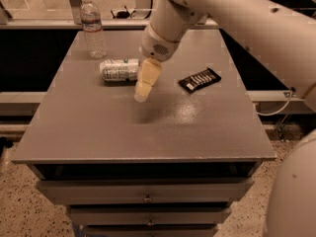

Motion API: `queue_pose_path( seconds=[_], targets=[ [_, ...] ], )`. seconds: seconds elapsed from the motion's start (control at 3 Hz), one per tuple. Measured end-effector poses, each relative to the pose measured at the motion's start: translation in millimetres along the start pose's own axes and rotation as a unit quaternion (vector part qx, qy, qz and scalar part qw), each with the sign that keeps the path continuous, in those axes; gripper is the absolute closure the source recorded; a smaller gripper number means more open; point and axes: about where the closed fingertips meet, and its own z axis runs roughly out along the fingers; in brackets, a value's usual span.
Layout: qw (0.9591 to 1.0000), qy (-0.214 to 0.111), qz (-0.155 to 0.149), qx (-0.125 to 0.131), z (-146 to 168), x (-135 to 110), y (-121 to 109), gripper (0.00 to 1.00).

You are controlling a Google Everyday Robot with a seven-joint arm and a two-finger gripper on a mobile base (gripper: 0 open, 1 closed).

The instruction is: Knock 7up can over

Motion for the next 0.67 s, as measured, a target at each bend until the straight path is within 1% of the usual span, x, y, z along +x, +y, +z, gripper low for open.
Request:
queue_pose_path(
  seconds=[0.33,0.67],
  targets=[
    [0.9969,-0.056,0.035,0.041,-34,27,-7,0.00],
    [0.9861,-0.132,0.065,0.077,-58,47,-7,0.00]
  ],
)
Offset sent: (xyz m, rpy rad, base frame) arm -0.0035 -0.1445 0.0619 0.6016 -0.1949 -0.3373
